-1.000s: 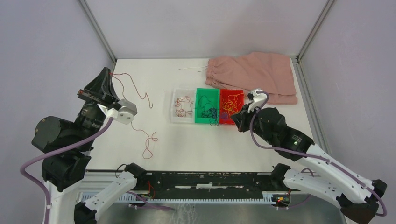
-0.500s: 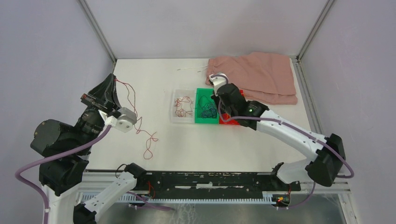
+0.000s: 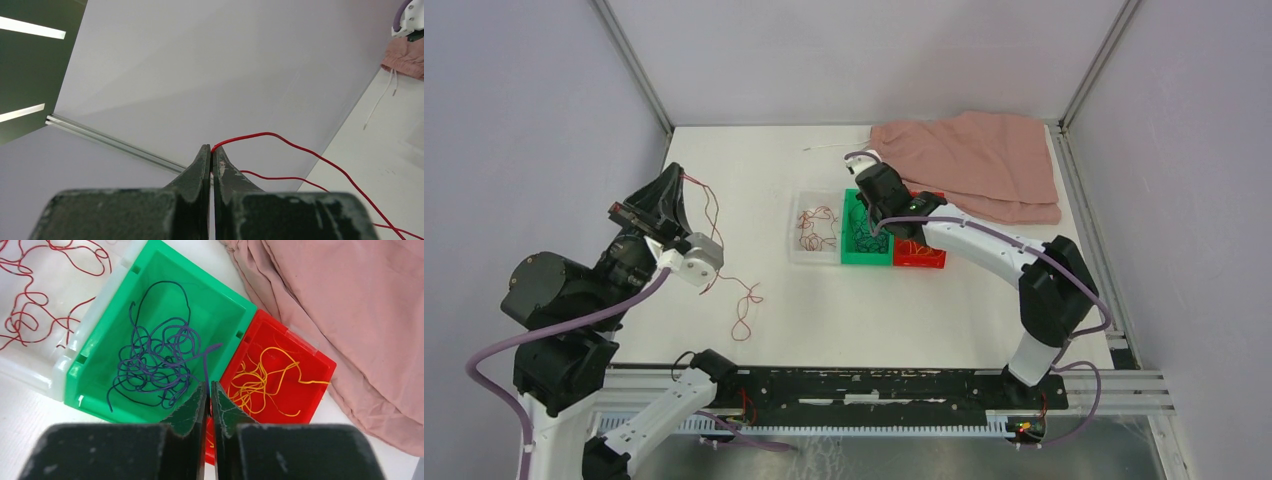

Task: Untangle the cables

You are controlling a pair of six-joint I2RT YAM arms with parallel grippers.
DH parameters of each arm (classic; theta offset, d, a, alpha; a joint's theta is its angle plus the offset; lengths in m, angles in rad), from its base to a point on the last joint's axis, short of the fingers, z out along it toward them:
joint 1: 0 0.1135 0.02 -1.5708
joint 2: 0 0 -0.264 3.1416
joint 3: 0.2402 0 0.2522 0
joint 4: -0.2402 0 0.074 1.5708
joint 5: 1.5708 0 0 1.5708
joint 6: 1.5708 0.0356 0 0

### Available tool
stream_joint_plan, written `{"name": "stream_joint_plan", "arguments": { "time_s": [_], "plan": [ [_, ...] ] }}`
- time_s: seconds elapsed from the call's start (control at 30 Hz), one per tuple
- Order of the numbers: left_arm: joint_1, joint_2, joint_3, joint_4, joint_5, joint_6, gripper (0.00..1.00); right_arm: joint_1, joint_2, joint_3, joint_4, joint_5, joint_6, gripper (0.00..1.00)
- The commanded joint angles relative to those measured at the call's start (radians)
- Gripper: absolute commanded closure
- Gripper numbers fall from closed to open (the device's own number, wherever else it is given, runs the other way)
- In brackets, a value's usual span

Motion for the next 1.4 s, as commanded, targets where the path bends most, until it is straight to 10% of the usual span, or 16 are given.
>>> {"name": "stream_joint_plan", "arguments": {
  "time_s": [0.0,0.2,0.67,1.1,1.37],
  "plan": [
    [0.003,-0.008,-0.011,0.03,0.015,-0.031,0.97,-0.006,0.019,0.072,0.022,-0.006,-0.016,0.81],
    [0.003,-0.012,-0.024,0.032,0.024,-0.032,0.97,-0.006,-0.026,0.072,0.035,-0.094,-0.011,0.02],
    [0.004,0.005,0.02,0.054,0.055,-0.091,0.97,0.138,-0.231,-0.148,0.387,-0.681,0.078,0.0],
    [0.003,0.012,0.049,0.043,0.065,-0.095,0.97,0.335,0.251,0.055,0.652,-0.802,0.167,0.0],
    [0.003,0.007,0.061,0.027,0.067,-0.087,0.97,0.335,0.438,0.191,0.705,-0.772,0.24,0.19]
  ]
}}
